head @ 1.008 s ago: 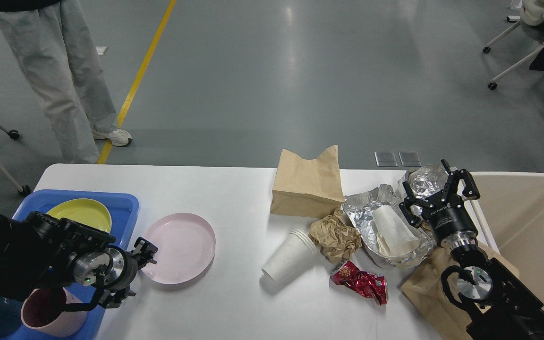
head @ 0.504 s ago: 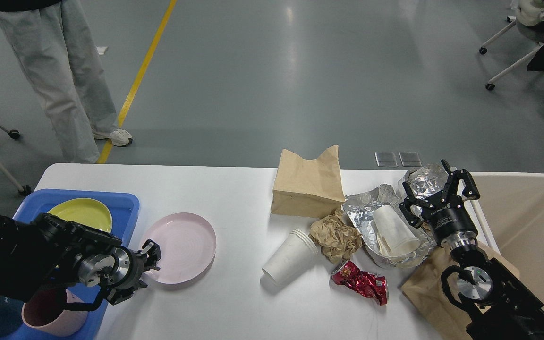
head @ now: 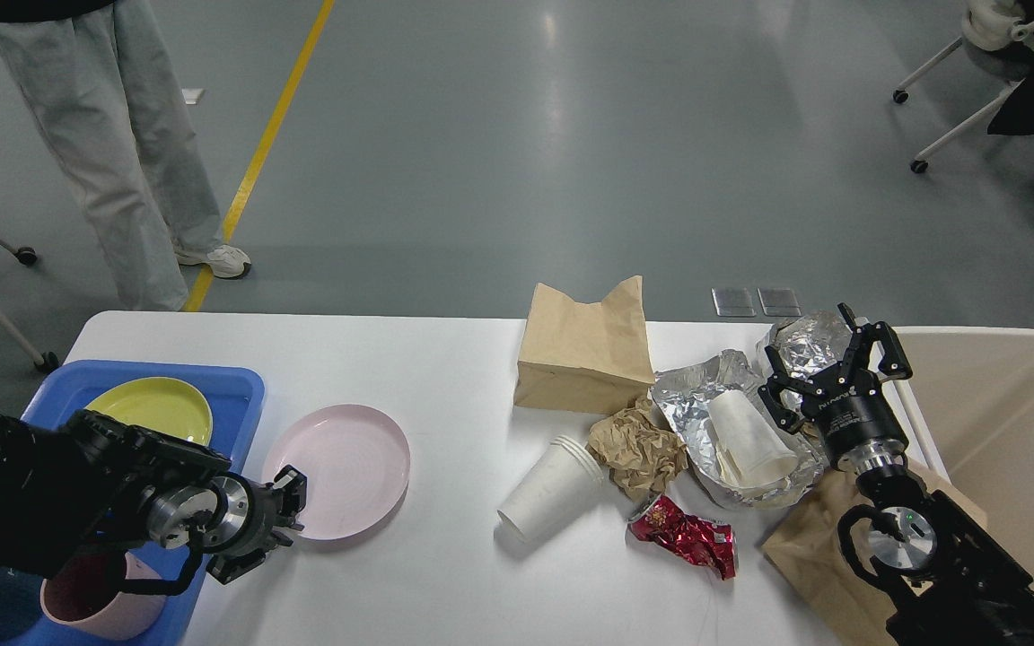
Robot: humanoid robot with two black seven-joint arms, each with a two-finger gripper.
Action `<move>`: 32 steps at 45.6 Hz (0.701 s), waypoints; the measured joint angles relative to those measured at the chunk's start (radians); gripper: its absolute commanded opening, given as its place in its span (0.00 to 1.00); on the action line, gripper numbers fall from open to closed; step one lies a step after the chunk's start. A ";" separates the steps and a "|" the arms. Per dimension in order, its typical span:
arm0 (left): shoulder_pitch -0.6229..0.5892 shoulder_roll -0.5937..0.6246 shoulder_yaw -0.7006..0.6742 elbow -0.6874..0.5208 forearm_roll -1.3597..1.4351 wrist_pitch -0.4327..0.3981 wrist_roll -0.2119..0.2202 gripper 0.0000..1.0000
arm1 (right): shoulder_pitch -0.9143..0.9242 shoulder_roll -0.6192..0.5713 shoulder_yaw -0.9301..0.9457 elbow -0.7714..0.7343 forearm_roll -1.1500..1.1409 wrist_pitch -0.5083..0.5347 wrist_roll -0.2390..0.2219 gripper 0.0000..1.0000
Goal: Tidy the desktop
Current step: 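Raise the left gripper and grasp the edge of the pink plate, then lift the pink plate with the left gripper and stack it on the yellow plate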
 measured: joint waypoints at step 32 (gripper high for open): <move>-0.041 0.009 0.009 -0.028 -0.001 -0.054 0.011 0.00 | 0.000 0.000 0.000 0.000 0.000 0.000 0.000 1.00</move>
